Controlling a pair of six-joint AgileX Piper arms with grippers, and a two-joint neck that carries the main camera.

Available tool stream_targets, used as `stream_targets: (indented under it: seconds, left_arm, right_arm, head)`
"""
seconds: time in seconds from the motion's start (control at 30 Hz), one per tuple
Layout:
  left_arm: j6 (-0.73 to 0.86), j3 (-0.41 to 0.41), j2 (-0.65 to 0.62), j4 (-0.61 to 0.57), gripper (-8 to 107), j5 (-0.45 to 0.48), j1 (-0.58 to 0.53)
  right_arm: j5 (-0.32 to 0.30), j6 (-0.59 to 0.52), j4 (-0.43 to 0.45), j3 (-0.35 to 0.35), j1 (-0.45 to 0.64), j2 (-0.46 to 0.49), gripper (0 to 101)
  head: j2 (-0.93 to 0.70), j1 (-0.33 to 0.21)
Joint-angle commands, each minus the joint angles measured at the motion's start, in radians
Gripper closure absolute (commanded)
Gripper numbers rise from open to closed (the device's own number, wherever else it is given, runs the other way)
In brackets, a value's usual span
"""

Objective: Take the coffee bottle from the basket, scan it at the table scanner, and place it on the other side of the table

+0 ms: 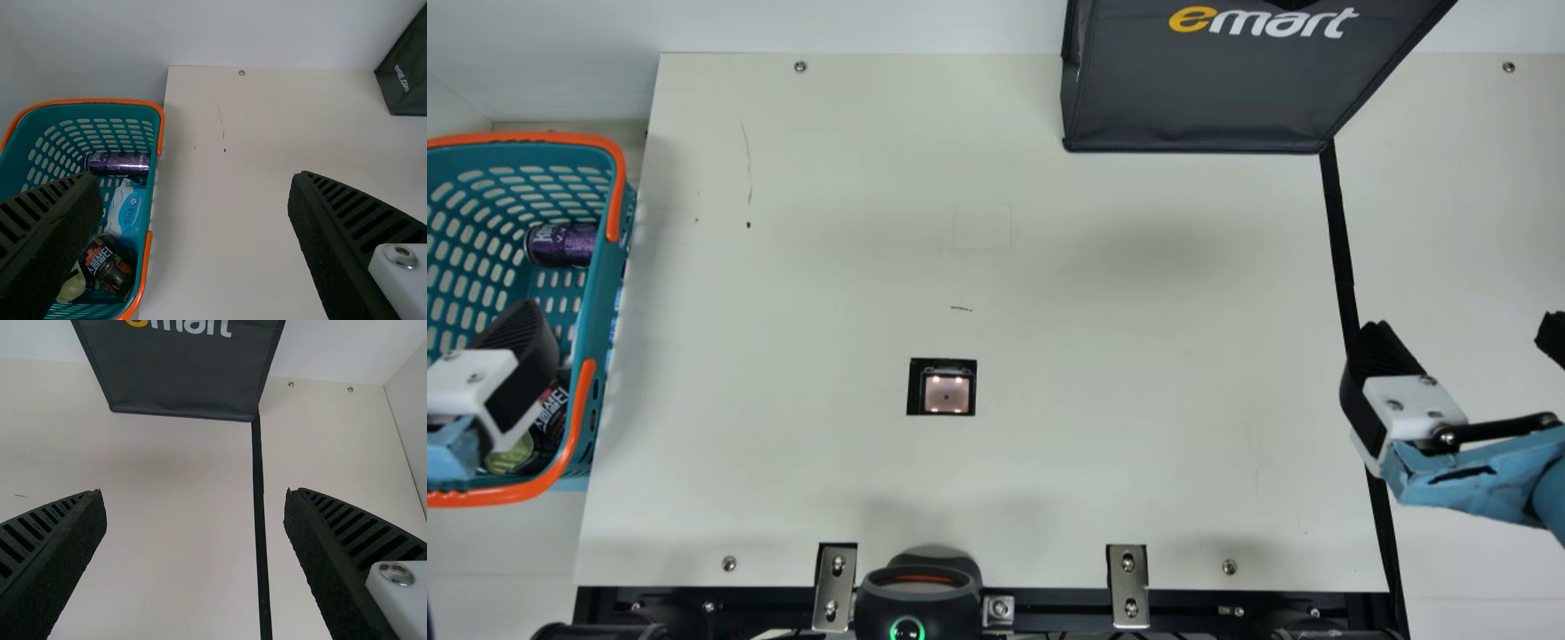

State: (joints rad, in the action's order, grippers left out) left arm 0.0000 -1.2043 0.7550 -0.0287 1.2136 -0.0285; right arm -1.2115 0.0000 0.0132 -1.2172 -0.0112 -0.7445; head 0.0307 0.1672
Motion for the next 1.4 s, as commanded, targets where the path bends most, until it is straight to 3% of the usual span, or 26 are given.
stream_targets:
  seconds: [0.0, 0.47, 1.37]
  left_arm:
    - [0.000, 0.000, 0.000, 0.000, 9, 0.000, 0.000]
    - [0.000, 0.000, 0.000, 0.000, 9, 0.000, 0.000]
    - [0.000, 0.000, 0.000, 0.000, 9, 0.000, 0.000]
  right_arm:
    - [0.000, 0.000, 0.000, 0.000, 0.000, 0.000, 6]
    - [0.000, 0.000, 0.000, 0.000, 0.000, 0.000, 6]
    - [-0.001, 0.000, 0.000, 0.000, 0.000, 0.000, 6]
  head:
    - [-0.027, -0.029]
    - [-0.352, -0.029]
    - [-0.352, -0.029]
